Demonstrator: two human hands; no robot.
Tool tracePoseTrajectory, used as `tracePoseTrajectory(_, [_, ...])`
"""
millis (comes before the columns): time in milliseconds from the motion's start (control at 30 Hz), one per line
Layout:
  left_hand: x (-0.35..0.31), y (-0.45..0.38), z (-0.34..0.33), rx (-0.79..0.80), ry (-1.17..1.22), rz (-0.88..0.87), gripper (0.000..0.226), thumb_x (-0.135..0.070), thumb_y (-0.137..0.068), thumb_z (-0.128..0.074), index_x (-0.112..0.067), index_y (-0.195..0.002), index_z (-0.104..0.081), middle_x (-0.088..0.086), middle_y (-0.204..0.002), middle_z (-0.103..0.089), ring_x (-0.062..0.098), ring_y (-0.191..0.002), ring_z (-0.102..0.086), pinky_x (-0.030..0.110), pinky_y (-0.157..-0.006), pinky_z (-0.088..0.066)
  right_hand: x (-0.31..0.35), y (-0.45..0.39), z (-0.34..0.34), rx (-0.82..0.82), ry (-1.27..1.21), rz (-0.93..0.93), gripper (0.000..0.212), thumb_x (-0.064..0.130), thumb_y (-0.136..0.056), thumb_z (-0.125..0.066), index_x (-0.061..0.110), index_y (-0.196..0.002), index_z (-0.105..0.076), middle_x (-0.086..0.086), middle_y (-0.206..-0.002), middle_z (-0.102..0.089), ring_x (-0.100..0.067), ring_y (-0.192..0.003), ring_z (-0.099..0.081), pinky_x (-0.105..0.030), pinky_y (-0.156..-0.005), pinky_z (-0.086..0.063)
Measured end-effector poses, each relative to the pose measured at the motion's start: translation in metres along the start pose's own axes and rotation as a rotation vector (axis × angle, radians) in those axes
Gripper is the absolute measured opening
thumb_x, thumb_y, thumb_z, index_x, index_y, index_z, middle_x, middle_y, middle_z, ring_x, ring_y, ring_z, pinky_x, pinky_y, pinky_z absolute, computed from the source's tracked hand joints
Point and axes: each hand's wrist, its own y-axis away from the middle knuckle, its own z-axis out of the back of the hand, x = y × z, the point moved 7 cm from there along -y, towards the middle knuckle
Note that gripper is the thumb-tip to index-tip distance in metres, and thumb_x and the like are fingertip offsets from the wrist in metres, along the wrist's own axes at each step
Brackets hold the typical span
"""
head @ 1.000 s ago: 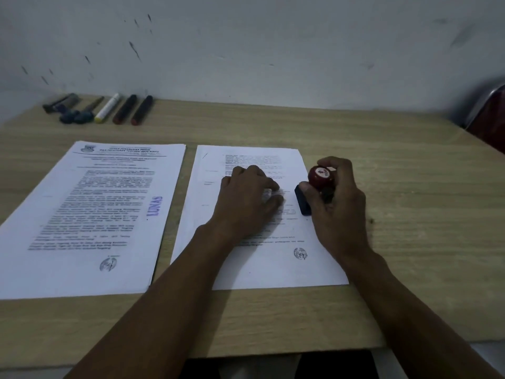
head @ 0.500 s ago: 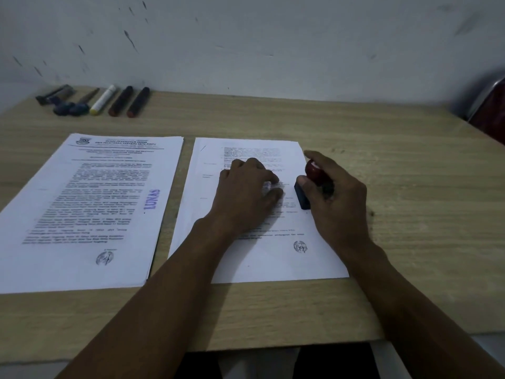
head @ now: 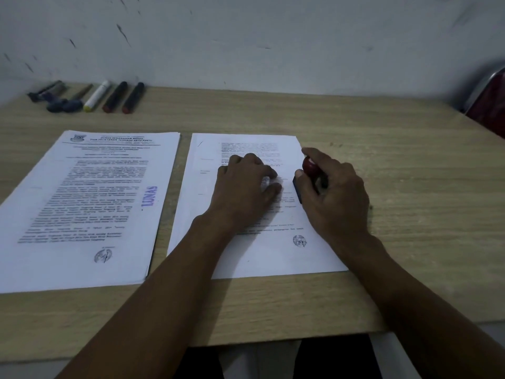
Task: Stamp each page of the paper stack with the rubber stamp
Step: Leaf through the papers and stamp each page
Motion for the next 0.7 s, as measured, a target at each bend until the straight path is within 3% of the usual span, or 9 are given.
tracePoseTrajectory(567, [0.0022,0.0004,-0.0027,-0.004,-0.003,-0.001,0.032,-0.042,-0.09,-0.057,-0.028,-0.117,-0.065,-0.003,-0.123,-0.056,0.023,-0.118,-0.044,0.04,-0.095,-0.034,0.0003,0.0017,-0.0016,0.007,0.05,0.019,0.042,0.031,-0.09,-0.063,0.029,-0.132,-0.059,0.003,-0.095,-0.069,-0.021,-0.085,-0.059,-0.038,-0.072,-0.052])
tracePoseTrajectory(700, [0.0013,-0.0004,-0.002,0.001,-0.003,-0.003,0.031,-0.041,-0.09,-0.057,-0.027,-0.116,-0.066,-0.002,-0.123,-0.056,0.024,-0.117,-0.045,0.04,-0.095,-0.035,0.0049,0.0017,0.0043,-0.045,-0.023,0.054,0.041,0.024,-0.09,-0.068,0.019,-0.129,-0.062,0.003,-0.087,-0.063,-0.027,-0.084,-0.06,-0.034,-0.071,-0.05])
